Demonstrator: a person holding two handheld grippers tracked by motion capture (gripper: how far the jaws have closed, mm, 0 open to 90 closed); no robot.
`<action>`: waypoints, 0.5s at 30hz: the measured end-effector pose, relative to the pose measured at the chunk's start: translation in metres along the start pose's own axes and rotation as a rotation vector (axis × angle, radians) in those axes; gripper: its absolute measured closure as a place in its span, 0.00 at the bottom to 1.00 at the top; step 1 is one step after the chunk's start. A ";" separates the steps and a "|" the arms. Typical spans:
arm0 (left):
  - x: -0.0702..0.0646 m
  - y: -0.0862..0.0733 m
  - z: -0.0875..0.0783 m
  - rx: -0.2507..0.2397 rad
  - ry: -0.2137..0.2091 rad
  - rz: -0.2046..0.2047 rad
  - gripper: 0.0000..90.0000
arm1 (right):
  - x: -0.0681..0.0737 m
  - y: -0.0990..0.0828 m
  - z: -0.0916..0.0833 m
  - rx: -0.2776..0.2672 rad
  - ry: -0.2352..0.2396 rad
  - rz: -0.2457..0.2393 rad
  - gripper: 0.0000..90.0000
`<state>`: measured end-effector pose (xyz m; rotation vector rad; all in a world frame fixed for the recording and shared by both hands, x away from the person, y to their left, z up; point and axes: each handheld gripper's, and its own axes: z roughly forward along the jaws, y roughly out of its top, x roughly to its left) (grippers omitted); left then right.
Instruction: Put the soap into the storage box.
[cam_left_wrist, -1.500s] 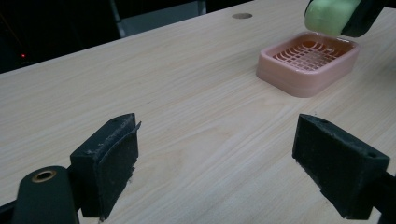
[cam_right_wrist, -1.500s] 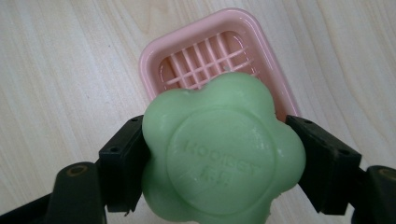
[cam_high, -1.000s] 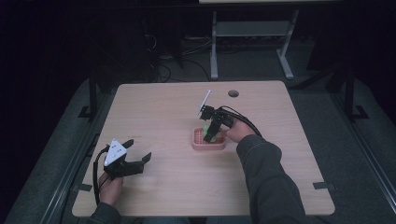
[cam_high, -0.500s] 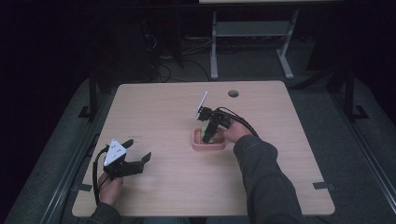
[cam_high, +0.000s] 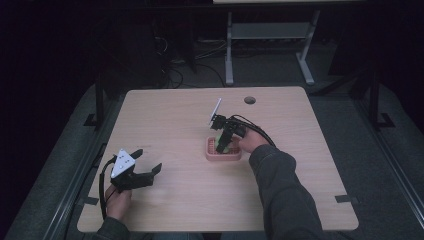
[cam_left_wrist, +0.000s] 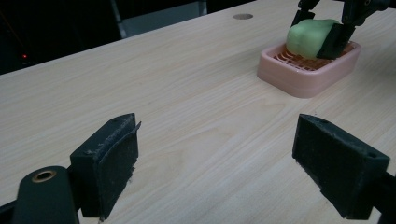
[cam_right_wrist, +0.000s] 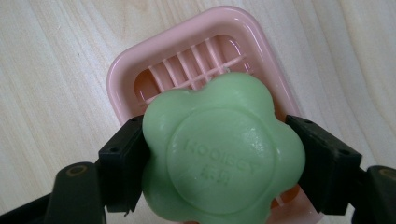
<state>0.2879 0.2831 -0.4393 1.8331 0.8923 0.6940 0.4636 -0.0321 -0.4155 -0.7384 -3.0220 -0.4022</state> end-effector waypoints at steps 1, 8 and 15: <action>0.000 0.000 0.000 0.000 0.000 0.000 0.16 | 0.000 0.000 0.000 0.000 0.000 0.000 0.28; 0.000 0.000 0.000 0.000 0.000 -0.001 0.16 | 0.000 0.000 0.000 0.003 -0.004 -0.005 0.28; 0.000 0.000 0.000 0.000 0.000 -0.002 0.16 | 0.002 0.001 0.001 0.008 -0.005 -0.008 0.28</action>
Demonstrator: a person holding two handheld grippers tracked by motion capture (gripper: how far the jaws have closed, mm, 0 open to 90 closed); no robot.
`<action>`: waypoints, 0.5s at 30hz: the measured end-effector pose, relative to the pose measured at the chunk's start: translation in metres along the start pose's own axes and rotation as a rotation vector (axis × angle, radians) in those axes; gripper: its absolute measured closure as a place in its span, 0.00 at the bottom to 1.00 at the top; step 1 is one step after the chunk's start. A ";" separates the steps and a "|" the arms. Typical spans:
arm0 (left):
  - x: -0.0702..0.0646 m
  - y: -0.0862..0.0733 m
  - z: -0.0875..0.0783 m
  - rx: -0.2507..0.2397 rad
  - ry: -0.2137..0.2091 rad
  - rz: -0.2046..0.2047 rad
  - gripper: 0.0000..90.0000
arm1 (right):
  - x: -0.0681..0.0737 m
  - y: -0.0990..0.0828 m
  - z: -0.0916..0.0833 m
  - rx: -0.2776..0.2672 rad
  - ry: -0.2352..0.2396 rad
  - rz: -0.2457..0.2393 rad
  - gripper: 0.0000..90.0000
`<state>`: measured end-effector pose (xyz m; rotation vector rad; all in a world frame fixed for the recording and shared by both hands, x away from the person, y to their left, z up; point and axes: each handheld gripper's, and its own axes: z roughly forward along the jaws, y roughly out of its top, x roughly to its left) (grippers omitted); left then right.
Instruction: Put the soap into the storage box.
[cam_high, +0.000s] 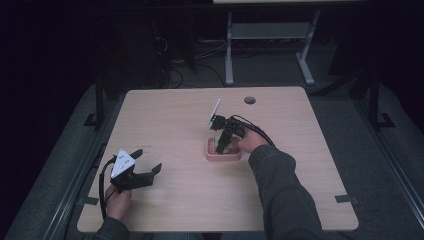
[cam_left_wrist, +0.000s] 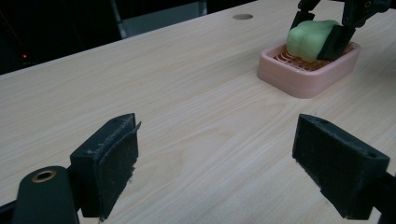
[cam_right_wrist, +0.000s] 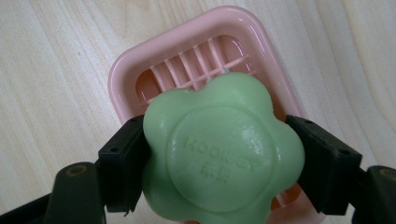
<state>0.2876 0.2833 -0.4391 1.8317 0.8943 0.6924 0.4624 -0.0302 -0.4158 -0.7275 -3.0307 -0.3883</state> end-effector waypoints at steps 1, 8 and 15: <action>0.000 0.000 0.000 0.000 0.000 0.000 0.16 | 0.000 0.000 0.000 0.000 0.001 0.002 0.28; 0.000 0.000 0.000 0.000 0.001 0.000 0.16 | 0.000 0.000 0.001 0.012 -0.012 0.000 0.28; 0.000 0.000 0.000 -0.001 0.001 0.002 0.16 | 0.001 0.000 0.001 0.015 -0.017 0.002 0.28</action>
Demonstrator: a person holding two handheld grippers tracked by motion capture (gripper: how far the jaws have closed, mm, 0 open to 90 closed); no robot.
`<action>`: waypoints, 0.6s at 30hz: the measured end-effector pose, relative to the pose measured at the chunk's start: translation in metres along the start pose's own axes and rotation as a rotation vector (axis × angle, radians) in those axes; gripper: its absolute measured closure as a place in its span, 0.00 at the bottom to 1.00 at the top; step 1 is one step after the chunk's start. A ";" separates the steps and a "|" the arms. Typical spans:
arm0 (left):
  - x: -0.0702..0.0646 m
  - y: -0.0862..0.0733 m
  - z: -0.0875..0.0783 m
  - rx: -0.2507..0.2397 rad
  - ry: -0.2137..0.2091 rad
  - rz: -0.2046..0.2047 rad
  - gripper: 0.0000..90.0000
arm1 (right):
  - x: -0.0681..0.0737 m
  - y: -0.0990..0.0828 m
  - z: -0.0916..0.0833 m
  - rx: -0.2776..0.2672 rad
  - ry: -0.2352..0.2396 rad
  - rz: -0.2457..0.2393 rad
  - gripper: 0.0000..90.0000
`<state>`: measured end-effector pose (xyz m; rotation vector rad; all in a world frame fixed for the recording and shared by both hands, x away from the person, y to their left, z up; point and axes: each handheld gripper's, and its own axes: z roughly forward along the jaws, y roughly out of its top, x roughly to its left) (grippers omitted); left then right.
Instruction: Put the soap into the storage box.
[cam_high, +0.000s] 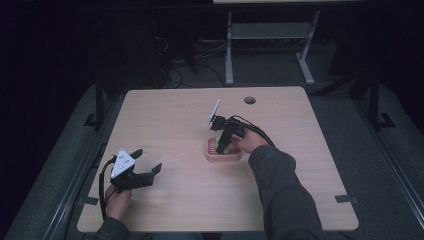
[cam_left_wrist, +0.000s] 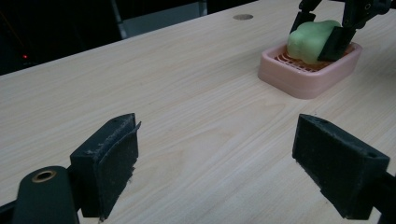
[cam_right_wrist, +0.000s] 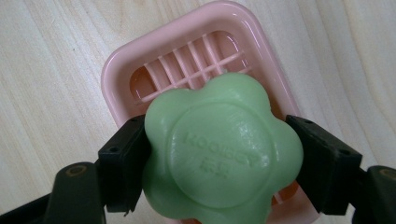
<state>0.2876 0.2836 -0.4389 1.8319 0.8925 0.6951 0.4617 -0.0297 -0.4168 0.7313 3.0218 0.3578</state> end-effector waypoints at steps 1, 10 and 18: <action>0.000 0.000 0.000 0.000 0.000 -0.003 0.16 | 0.000 0.000 0.000 0.001 0.002 -0.003 0.28; 0.000 0.000 0.000 0.001 -0.001 0.001 0.16 | 0.001 0.000 0.000 0.008 -0.003 0.000 0.28; 0.000 0.000 0.001 -0.001 -0.002 0.001 0.16 | 0.001 -0.001 -0.001 0.013 -0.009 0.001 0.28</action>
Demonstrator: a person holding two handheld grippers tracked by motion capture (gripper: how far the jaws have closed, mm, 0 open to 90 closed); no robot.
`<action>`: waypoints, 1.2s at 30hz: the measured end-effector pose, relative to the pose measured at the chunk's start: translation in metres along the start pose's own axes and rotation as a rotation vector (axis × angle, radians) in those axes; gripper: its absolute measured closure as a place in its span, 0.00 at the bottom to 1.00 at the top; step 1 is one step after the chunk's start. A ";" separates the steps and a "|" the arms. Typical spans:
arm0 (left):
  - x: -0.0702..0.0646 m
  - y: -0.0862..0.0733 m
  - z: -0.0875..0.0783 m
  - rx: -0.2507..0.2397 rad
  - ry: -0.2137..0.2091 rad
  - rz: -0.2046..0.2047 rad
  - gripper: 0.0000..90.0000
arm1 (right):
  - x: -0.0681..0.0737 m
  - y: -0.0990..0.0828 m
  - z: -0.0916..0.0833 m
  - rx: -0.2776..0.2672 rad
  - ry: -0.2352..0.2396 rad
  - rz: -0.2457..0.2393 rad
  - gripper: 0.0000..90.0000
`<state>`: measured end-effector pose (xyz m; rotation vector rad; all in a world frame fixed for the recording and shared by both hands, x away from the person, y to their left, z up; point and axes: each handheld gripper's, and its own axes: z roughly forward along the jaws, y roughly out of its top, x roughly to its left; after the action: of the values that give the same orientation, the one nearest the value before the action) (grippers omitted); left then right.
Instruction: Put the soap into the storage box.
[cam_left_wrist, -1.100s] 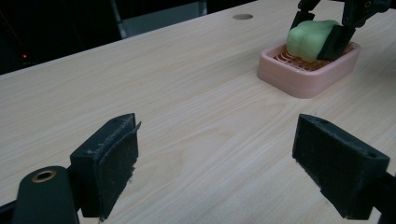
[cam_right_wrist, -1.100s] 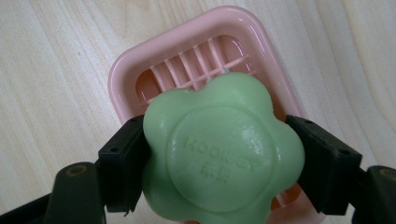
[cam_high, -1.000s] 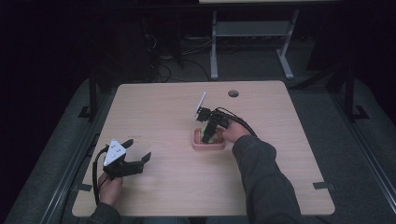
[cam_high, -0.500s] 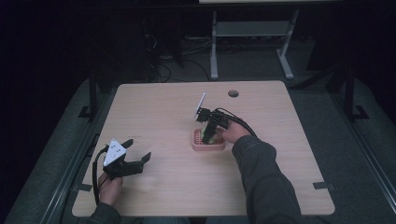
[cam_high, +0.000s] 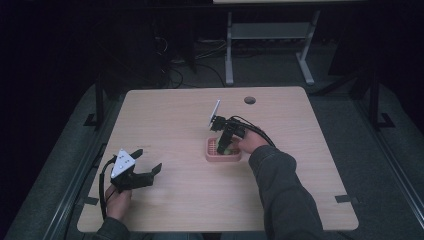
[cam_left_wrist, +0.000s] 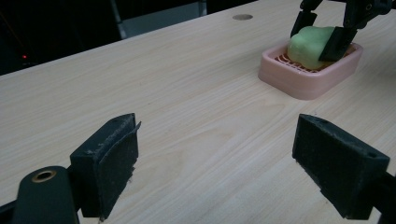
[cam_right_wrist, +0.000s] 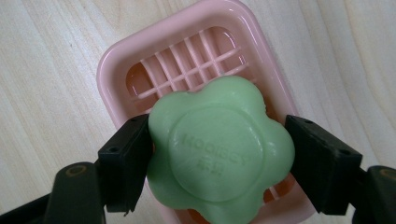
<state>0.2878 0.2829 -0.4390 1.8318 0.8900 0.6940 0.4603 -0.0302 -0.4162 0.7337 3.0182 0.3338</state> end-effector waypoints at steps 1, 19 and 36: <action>0.000 0.000 0.000 0.001 0.001 0.000 0.16 | 0.000 0.000 -0.001 0.000 -0.001 0.005 0.28; 0.000 0.000 0.000 0.004 0.003 0.003 0.16 | -0.001 -0.006 -0.014 -0.050 0.009 0.026 0.27; 0.000 0.000 -0.001 0.014 0.001 0.012 0.16 | -0.002 -0.023 -0.021 -0.094 0.027 0.053 0.26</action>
<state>0.2870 0.2833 -0.4387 1.8509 0.8870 0.6985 0.4504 -0.0548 -0.4005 0.8087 2.9881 0.4870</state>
